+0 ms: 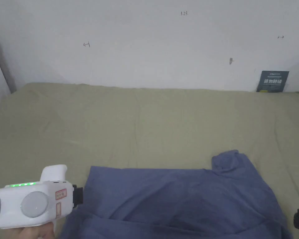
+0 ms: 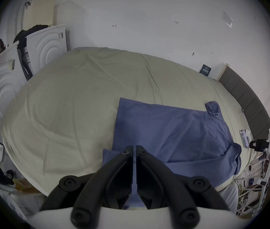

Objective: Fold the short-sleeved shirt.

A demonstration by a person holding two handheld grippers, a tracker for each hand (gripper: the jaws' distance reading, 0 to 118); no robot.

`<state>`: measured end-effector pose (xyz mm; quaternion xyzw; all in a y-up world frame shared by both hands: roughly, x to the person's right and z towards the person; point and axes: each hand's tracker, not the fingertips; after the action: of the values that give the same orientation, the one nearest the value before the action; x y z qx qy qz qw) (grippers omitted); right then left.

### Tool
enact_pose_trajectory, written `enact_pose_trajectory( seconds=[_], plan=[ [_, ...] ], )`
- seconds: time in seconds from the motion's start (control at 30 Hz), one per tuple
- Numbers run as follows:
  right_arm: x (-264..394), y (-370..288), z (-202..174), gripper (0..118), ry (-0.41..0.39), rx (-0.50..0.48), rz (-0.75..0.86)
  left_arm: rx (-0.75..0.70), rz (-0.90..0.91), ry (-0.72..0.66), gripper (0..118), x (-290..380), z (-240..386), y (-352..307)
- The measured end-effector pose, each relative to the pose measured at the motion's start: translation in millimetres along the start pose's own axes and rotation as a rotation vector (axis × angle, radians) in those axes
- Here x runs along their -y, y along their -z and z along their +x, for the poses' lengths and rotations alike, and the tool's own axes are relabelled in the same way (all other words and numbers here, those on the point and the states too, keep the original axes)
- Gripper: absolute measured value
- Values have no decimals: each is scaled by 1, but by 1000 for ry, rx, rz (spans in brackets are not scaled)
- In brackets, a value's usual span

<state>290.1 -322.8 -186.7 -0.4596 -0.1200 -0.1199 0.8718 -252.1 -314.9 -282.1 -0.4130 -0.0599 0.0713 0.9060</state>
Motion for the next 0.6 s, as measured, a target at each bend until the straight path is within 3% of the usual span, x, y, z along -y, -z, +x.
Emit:
enact_pose_trajectory(
  seconds=[0.1,0.3,0.33,0.37,0.4,0.43,0.6],
  plan=[
    [-17,19,-8,0,-69,23,-11,-2,-30,26,3,-26,0,36],
    [-47,55,-1,0,5,-81,7,-54,-146,52,7,-64,-6,135],
    [-51,61,-1,0,9,-91,-3,-56,-173,50,23,-70,-8,150],
    [-56,68,5,0,20,-108,-3,-69,-195,49,74,-76,-10,164],
    [-59,73,5,0,18,-103,-2,-83,-210,55,111,-80,-12,178],
    [-61,78,6,0,12,-94,-4,-75,-208,63,118,-80,-12,188],
    [-69,100,17,0,-4,-80,-37,-131,-225,130,118,-87,-3,217]
  ],
)
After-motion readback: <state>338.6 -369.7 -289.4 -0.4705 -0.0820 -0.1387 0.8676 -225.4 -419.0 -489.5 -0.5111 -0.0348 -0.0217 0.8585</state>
